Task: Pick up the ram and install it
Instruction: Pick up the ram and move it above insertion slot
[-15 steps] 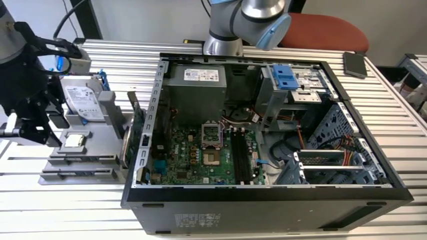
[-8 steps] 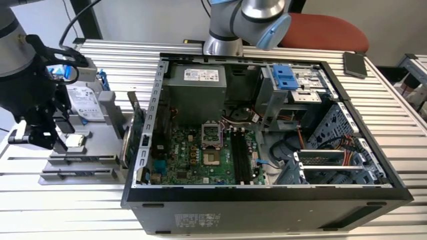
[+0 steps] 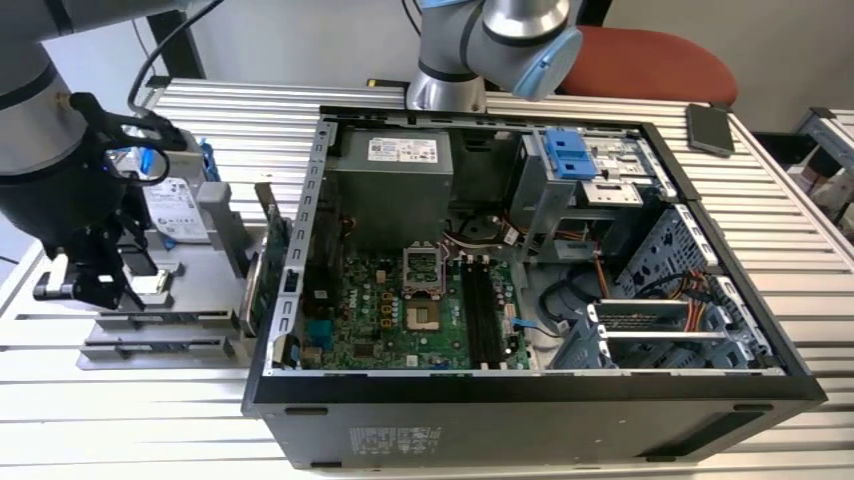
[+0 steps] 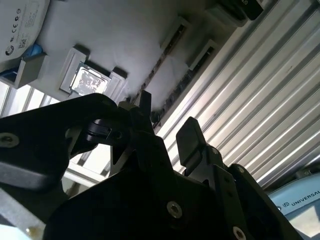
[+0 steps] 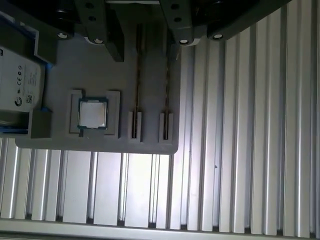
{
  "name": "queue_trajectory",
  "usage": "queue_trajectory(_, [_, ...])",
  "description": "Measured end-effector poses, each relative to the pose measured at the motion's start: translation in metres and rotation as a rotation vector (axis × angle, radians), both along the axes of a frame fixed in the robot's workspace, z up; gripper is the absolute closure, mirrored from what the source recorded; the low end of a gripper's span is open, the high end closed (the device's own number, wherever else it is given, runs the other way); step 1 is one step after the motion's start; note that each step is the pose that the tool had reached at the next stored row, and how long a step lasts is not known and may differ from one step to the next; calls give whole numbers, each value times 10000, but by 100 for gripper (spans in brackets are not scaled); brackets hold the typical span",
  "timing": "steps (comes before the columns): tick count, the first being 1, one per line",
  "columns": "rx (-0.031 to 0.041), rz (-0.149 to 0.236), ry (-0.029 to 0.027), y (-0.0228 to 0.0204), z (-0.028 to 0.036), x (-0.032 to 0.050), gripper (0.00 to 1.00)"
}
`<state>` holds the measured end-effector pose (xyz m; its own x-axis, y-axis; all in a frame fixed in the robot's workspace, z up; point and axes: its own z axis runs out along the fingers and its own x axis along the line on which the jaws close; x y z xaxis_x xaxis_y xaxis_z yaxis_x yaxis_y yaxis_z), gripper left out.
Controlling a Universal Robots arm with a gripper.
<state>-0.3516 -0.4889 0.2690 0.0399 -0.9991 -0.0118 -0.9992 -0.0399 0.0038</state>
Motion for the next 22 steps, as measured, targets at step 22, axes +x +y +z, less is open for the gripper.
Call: queue_trajectory(22, [-9,-177,6,-180,-507,6,0])
